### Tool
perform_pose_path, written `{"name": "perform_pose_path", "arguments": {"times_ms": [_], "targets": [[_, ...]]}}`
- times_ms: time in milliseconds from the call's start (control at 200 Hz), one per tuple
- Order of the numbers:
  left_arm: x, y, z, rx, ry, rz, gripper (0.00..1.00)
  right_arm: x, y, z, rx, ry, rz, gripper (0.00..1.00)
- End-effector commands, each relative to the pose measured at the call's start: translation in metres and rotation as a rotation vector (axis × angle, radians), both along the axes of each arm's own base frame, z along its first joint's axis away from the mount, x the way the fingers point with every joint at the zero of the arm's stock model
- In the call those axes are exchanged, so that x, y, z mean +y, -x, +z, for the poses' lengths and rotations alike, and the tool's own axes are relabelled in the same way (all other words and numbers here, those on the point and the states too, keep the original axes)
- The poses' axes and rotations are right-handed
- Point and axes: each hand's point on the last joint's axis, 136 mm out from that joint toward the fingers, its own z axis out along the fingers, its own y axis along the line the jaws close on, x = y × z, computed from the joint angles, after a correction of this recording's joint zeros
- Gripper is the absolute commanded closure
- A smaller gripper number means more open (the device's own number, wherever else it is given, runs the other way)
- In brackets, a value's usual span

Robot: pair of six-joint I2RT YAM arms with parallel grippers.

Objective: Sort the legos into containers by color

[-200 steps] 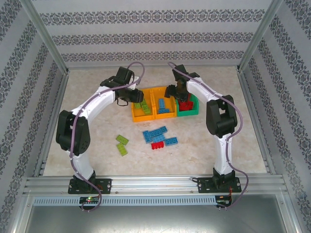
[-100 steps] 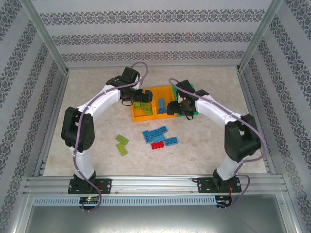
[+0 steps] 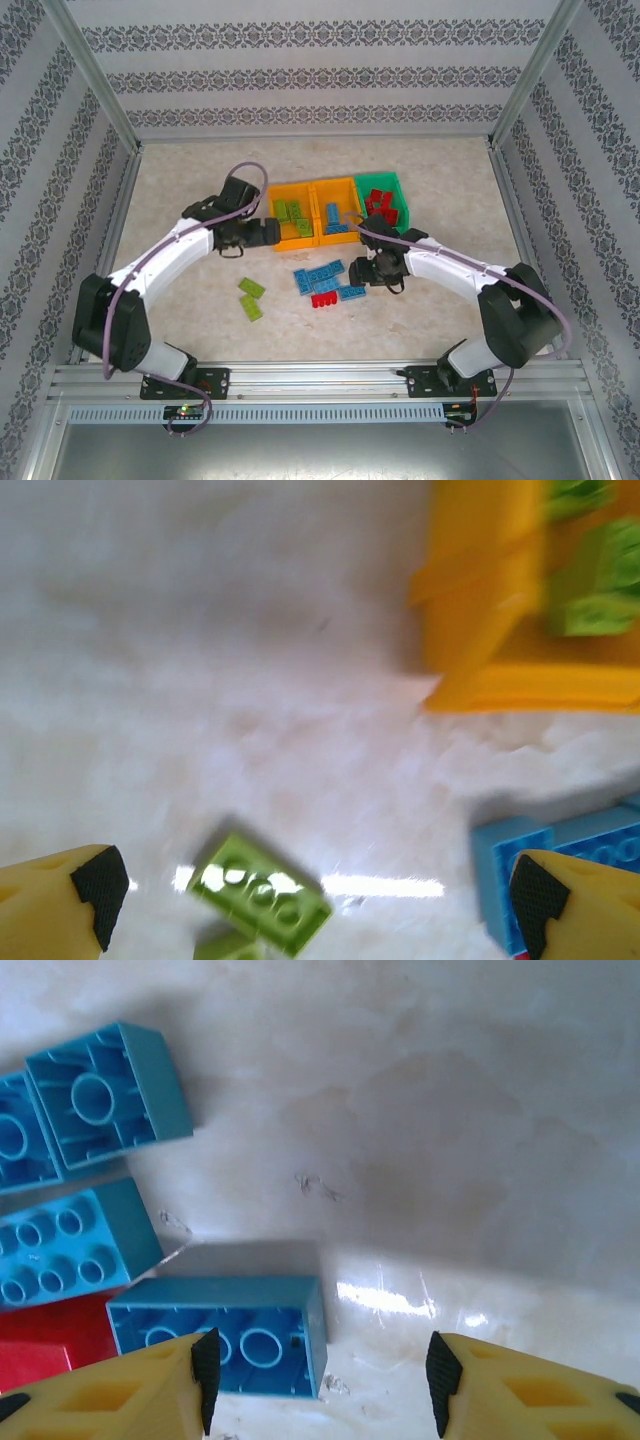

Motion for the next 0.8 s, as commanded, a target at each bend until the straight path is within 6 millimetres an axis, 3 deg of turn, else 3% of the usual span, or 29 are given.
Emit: {"name": "perform_pose_path", "arguments": {"times_ms": [0,185,400,634,794], "targets": [[0.012,0.046,-0.02,0.159,0.039,0.22,0.0,-0.004,0.005,-0.003,-0.004,0.0,-0.051,0.4],[-0.006,0.075,-0.034,0.264,0.206,0.338,0.0,-0.005,-0.002,-0.003,-0.017,-0.016,-0.086,0.38],[-0.024,0.104,-0.052,0.333,0.158,0.291,0.02,-0.008,-0.011,0.001,-0.035,-0.007,-0.072,0.38],[-0.025,0.113,-0.076,0.333,0.117,0.317,0.11,-0.024,-0.017,0.008,-0.06,-0.017,-0.102,0.37],[-0.024,0.106,-0.084,0.32,0.081,0.289,0.29,-0.034,-0.018,0.012,-0.067,-0.024,-0.113,0.37]]}}
